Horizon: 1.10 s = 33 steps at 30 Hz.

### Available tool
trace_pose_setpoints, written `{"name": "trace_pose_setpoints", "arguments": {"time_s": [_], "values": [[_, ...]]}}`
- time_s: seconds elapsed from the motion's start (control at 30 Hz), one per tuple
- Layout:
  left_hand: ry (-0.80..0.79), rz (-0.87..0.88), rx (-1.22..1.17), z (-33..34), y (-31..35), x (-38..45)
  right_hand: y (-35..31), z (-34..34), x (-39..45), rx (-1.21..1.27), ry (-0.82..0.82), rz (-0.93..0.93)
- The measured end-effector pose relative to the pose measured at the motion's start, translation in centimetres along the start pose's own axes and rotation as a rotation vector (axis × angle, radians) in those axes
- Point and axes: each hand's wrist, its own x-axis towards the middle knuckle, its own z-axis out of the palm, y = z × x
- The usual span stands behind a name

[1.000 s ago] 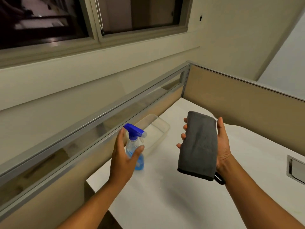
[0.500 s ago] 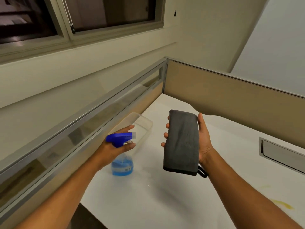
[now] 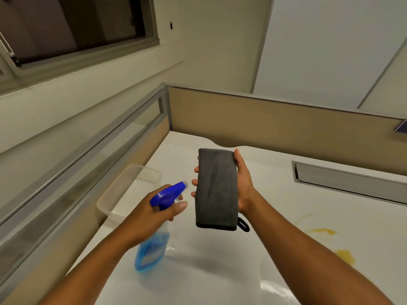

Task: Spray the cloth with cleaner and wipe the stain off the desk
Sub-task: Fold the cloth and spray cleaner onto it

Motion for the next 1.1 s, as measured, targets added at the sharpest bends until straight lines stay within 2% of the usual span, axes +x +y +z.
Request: {"name": "trace_pose_setpoints", "arguments": {"time_s": [0.13,0.27,0.37,0.53,0.8,0.97,1.1], "values": [[0.011,0.118,0.09,3.0,2.0,-0.4,-0.5,-0.4,-1.0,-0.011,0.109,-0.093],[0.184,0.198,0.185,5.5,3.0,0.0,-0.9,-0.9,-1.4,-0.071,0.192,-0.171],[0.229,0.193,0.214,7.1,4.2,0.4,-0.9,-1.2,-1.5,-0.089,0.249,-0.175],[0.214,0.074,0.268,8.7,5.6,1.6,-0.6,-1.4,-1.2,-0.08,0.309,-0.179],[0.192,0.032,0.397,9.6,7.1,2.6,-0.2,-1.7,-0.9,-0.105,0.399,-0.193],[0.112,0.051,0.45,10.8,7.4,2.1,-0.5,-1.3,-1.5,-0.078,0.314,-0.233],[0.113,0.06,0.514,11.5,7.0,1.6,-0.9,-1.3,-1.9,-0.065,0.282,-0.254]]}}
